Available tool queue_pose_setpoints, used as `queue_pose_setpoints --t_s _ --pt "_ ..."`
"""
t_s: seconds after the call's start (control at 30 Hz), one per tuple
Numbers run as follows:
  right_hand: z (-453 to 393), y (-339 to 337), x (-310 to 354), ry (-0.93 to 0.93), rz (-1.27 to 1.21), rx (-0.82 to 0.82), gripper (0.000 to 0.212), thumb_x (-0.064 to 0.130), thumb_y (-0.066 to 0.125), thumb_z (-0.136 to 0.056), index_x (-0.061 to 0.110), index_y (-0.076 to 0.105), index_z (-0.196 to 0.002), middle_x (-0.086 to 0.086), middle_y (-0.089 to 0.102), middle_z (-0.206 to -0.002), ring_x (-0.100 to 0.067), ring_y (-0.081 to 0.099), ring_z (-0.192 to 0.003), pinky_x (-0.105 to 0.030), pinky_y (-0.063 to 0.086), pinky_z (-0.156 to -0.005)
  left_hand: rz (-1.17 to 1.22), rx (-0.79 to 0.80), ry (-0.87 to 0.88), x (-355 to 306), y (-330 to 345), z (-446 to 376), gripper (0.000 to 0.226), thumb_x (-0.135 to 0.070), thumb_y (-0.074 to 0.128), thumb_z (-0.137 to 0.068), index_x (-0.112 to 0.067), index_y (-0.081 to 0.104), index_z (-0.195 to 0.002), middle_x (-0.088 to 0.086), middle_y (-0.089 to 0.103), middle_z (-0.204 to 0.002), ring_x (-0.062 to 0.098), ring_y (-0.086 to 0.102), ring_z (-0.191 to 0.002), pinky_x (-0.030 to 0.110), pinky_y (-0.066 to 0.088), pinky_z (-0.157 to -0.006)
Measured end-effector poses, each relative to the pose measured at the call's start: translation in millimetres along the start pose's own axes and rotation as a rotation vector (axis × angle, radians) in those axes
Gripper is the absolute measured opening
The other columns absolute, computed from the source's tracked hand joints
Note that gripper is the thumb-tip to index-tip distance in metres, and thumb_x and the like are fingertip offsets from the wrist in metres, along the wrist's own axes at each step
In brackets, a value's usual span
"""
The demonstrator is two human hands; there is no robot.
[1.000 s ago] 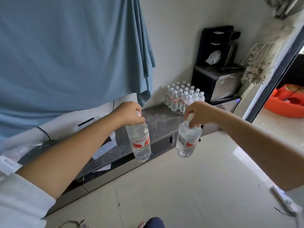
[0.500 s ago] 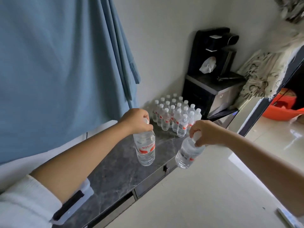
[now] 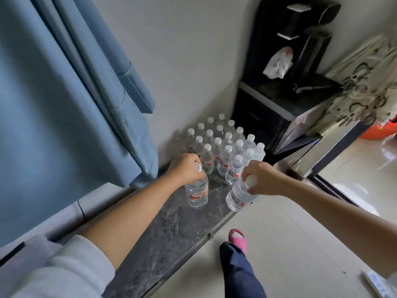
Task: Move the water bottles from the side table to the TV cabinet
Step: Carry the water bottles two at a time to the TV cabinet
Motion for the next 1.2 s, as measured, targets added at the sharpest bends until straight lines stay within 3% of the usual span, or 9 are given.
queue_pose_setpoints --t_s 0.13,0.2,0.3,0.37,0.53,0.7,0.93,1.2 --pt "-60 10 -37 -0.087 0.033 0.077 0.032 0.003 0.061 -0.075 0.008 0.063 -0.106 0.004 0.036 -0.099 -0.016 0.043 -0.090 -0.023 0.044 -0.072 0.003 0.017 -0.108 2 34 -62 0.025 -0.016 0.068 -0.076 -0.005 0.065 -0.099 0.009 0.062 -0.113 0.027 0.058 -0.104 0.030 0.043 -0.079" --pt "-88 13 -57 -0.149 0.066 0.178 0.033 0.004 0.059 -0.079 0.008 0.060 -0.112 0.006 0.032 -0.102 -0.018 0.043 -0.090 -0.028 0.045 -0.080 0.007 0.020 -0.182 -2 50 -91 0.024 -0.016 0.067 -0.077 -0.005 0.065 -0.098 0.011 0.061 -0.113 0.028 0.058 -0.104 0.031 0.044 -0.081" --pt "-126 10 -86 -0.247 0.105 0.320 0.034 0.004 0.057 -0.082 0.006 0.058 -0.116 -0.003 0.038 -0.107 -0.026 0.051 -0.103 -0.035 0.044 -0.088 0.008 0.017 -0.282 -11 72 -132 0.012 -0.014 0.062 -0.081 -0.009 0.064 -0.091 0.012 0.059 -0.113 0.028 0.057 -0.104 0.030 0.044 -0.082" --pt "-146 12 -98 -0.295 0.115 0.379 0.034 0.002 0.056 -0.083 0.005 0.057 -0.117 -0.012 0.044 -0.120 -0.028 0.051 -0.109 -0.038 0.045 -0.090 0.003 0.049 -0.309 -14 83 -150 0.017 -0.014 0.062 -0.081 -0.006 0.063 -0.097 0.012 0.056 -0.115 0.028 0.056 -0.106 0.030 0.043 -0.083" --pt "-188 28 -120 -0.386 0.203 0.508 0.035 0.004 0.053 -0.086 0.009 0.054 -0.121 -0.009 0.040 -0.130 -0.027 0.046 -0.117 -0.036 0.045 -0.092 0.040 0.101 -0.386 -14 109 -194 0.025 -0.014 0.065 -0.079 -0.004 0.063 -0.103 0.010 0.056 -0.119 0.026 0.057 -0.107 0.030 0.043 -0.086" --pt "-213 48 -132 -0.458 0.287 0.573 0.037 -0.002 0.048 -0.088 0.008 0.054 -0.123 -0.009 0.038 -0.133 -0.026 0.042 -0.122 -0.037 0.046 -0.094 0.090 0.092 -0.451 -2 131 -224 0.026 -0.015 0.068 -0.078 -0.006 0.063 -0.102 0.008 0.056 -0.119 0.023 0.057 -0.107 0.029 0.043 -0.085" --pt "-225 74 -145 -0.470 0.210 0.615 0.038 -0.003 0.048 -0.088 0.007 0.053 -0.124 -0.008 0.037 -0.138 -0.023 0.037 -0.126 -0.033 0.041 -0.100 0.133 0.125 -0.499 18 153 -255 0.031 -0.017 0.069 -0.079 -0.004 0.062 -0.106 0.009 0.057 -0.119 0.025 0.057 -0.108 0.028 0.044 -0.084" --pt "-235 97 -141 -0.470 0.225 0.654 0.041 -0.010 0.046 -0.083 0.002 0.055 -0.121 -0.011 0.039 -0.135 -0.024 0.034 -0.124 -0.031 0.040 -0.094 0.127 0.160 -0.420 46 166 -268 0.029 -0.012 0.068 -0.079 -0.004 0.063 -0.106 0.010 0.057 -0.120 0.023 0.055 -0.109 0.025 0.041 -0.086"
Point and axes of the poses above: each hand's wrist, its own z-axis away from the middle knuckle, its own y-axis out of the palm, x = y × z, the point moved 2 cm from there along -z, towards the middle knuckle
